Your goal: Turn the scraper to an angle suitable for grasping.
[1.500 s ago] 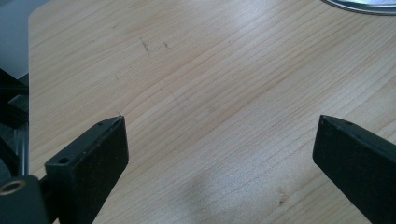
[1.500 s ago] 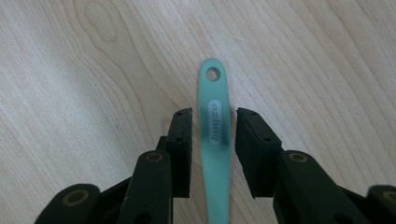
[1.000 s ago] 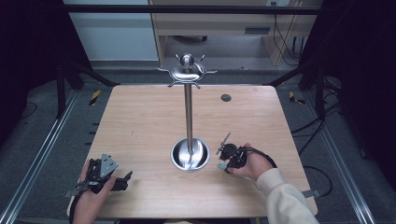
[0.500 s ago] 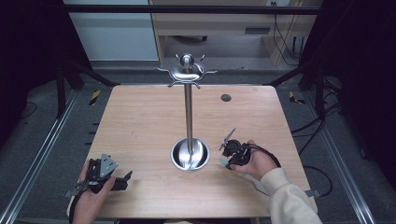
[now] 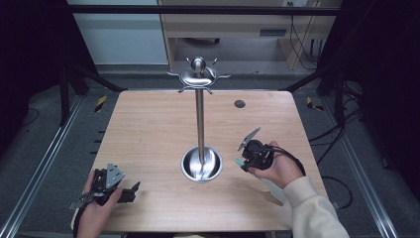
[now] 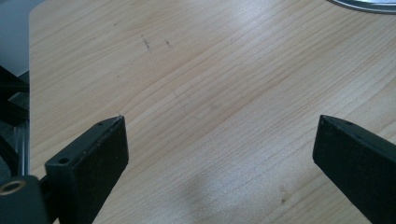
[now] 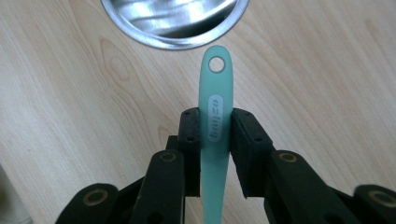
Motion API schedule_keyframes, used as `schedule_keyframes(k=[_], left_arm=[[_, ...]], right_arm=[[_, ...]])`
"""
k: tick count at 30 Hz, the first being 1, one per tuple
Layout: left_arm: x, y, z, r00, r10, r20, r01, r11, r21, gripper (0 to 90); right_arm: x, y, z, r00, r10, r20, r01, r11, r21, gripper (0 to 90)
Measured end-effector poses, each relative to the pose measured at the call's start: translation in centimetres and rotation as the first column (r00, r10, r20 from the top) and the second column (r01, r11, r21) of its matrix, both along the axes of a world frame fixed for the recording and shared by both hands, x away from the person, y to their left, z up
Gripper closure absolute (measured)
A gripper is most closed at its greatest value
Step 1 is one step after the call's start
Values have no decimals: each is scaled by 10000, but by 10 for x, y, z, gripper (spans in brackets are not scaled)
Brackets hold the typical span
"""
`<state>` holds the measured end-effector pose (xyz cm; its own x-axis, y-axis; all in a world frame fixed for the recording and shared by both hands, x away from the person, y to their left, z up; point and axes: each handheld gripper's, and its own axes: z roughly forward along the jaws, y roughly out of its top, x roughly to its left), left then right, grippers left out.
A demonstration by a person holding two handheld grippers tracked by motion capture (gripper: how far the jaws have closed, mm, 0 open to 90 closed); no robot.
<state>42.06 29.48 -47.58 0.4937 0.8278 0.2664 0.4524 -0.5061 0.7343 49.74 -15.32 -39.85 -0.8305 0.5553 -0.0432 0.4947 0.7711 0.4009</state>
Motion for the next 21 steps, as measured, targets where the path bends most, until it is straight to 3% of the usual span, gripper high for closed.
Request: schedule_keyframes(k=[10,21], left_arm=[[0,1,0,10000,24,-16,-24,10000,25,32],[0,1,0,10000,-6,-42,6,10000,46,32]], right_arm=[[-4,-10,30,9982,-56,592,-7,9944,1056,743],[-10,-15,49,9940,-25,1091,-163,9850,1715,744]])
